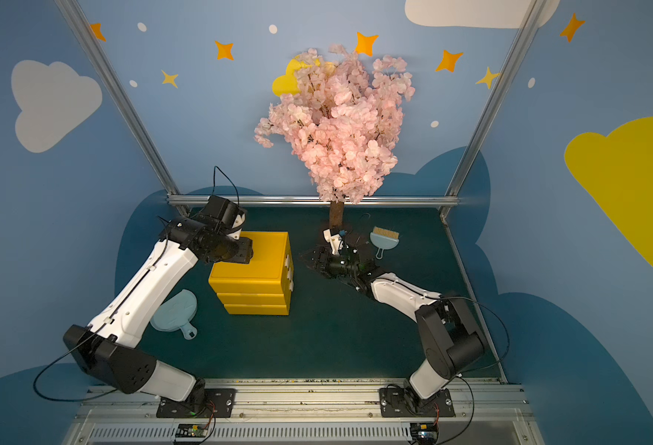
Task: Take the seed bags out of the drawer
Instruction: Open the drawer in the storage box.
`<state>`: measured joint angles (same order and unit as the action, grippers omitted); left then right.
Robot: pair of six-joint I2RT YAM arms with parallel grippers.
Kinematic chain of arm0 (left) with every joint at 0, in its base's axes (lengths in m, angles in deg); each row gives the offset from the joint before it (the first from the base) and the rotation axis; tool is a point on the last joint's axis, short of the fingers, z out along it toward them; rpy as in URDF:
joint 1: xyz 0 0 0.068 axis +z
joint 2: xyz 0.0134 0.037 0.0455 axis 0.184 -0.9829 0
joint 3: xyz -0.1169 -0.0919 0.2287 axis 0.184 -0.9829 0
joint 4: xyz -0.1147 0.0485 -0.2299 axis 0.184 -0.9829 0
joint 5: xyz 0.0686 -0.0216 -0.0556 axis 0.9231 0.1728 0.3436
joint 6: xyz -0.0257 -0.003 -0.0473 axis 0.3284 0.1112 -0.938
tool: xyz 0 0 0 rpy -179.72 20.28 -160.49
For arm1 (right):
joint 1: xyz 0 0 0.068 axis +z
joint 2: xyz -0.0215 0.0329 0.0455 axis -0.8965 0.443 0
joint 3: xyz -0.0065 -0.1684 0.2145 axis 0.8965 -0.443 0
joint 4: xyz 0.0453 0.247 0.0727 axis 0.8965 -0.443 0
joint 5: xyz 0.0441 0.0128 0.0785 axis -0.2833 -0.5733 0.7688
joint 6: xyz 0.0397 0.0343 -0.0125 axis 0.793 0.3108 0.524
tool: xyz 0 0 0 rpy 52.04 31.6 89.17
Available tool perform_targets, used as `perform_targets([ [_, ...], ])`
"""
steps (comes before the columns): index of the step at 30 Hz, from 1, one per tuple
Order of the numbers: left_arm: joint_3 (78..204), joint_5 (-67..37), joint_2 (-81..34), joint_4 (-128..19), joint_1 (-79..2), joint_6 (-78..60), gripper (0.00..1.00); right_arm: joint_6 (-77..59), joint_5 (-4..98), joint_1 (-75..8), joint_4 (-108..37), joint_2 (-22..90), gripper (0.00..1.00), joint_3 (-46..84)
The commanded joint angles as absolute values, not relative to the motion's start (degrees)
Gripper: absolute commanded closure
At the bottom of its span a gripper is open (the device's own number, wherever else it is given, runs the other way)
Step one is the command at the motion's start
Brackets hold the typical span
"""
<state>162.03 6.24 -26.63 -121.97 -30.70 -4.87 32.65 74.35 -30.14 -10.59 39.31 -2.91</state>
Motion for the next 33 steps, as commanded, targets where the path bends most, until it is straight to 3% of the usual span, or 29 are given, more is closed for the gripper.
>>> perform_targets([
  [1, 161.72, 6.34, -27.15, -122.28, -30.77, -4.63, 0.39, 36.98, 76.12, -28.78, -3.3, 42.34, 0.25, -0.91],
  [5, 160.71, 6.6, -27.23, -122.08, -30.71, -4.55, 0.37, 37.27, 75.67, -27.63, -2.97, 44.11, 0.25, 0.36],
  [7, 160.07, 6.6, -27.17, -121.76, -30.68, -4.51, 0.28, 37.24, 75.37, -27.41, -2.96, 44.5, 0.25, 0.6],
  [20, 157.62, 5.55, -26.65, -120.81, -30.11, -4.82, 0.29, 41.15, 75.65, -27.23, 2.08, 48.06, 0.39, 2.29],
  [33, 156.07, 4.76, -26.0, -120.09, -29.74, -4.99, 0.3, 44.38, 75.79, -26.79, 7.66, 50.57, 0.43, 2.69],
])
